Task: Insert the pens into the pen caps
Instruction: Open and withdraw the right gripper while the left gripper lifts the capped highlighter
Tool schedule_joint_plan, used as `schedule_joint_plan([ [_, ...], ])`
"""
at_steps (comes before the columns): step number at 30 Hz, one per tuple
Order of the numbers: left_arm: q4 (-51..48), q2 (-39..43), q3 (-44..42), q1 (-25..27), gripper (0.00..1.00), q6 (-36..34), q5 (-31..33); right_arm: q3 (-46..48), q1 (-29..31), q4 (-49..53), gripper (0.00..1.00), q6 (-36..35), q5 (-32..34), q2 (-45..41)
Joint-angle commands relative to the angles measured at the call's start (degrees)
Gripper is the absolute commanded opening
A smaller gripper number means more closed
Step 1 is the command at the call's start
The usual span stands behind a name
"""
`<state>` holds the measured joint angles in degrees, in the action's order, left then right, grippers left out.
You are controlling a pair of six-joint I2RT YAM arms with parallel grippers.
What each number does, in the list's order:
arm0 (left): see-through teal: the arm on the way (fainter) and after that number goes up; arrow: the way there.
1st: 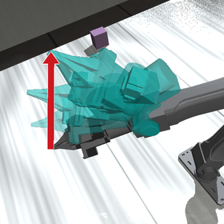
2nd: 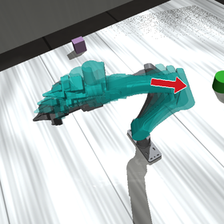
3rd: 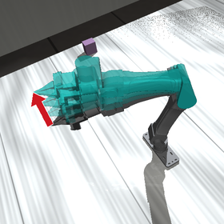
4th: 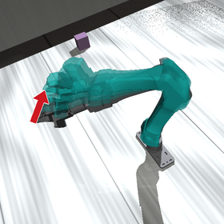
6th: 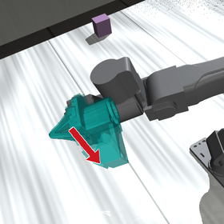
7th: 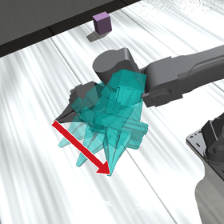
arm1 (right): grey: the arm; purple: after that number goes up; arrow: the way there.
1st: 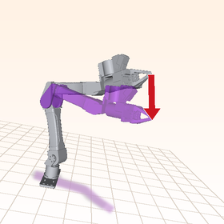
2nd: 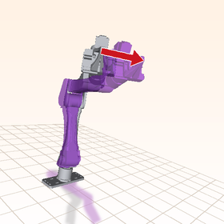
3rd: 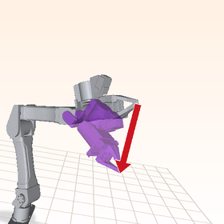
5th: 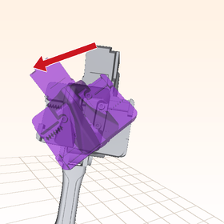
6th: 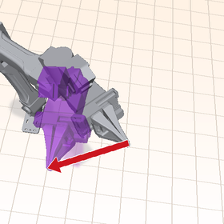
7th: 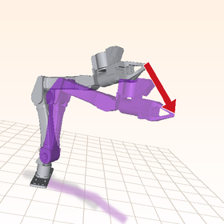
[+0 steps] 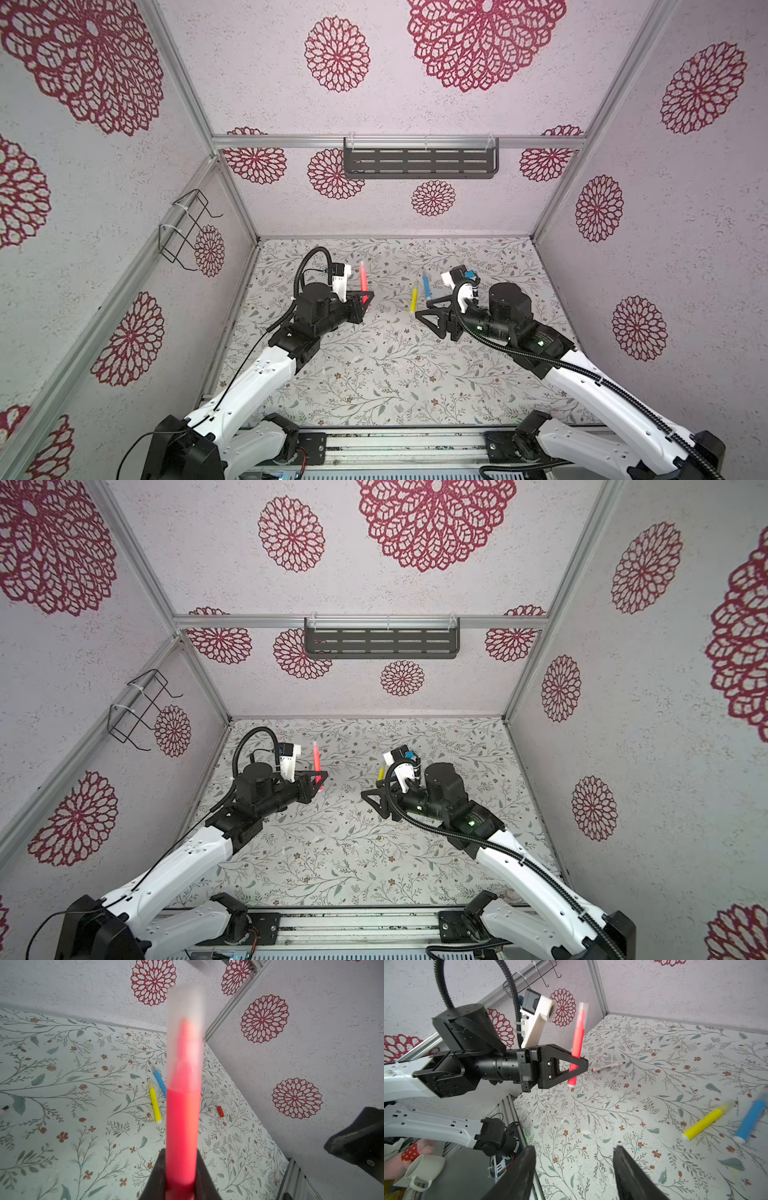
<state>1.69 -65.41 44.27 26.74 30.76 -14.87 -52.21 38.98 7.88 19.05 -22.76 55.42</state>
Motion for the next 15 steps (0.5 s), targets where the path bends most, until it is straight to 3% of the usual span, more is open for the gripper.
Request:
schedule_joint_plan([
  [1, -1.6, -2.8, 4.1, 0.5, 0.00, -2.2, 0.9, -0.1, -0.6, 1.5, 0.63, -1.0, 6.5, -2.3],
  [15, -5.6, -19.2, 20.8, 0.7, 0.00, -4.5, -1.5, 2.4, -0.8, 4.5, 0.64, 0.0, 12.5, -6.1],
])
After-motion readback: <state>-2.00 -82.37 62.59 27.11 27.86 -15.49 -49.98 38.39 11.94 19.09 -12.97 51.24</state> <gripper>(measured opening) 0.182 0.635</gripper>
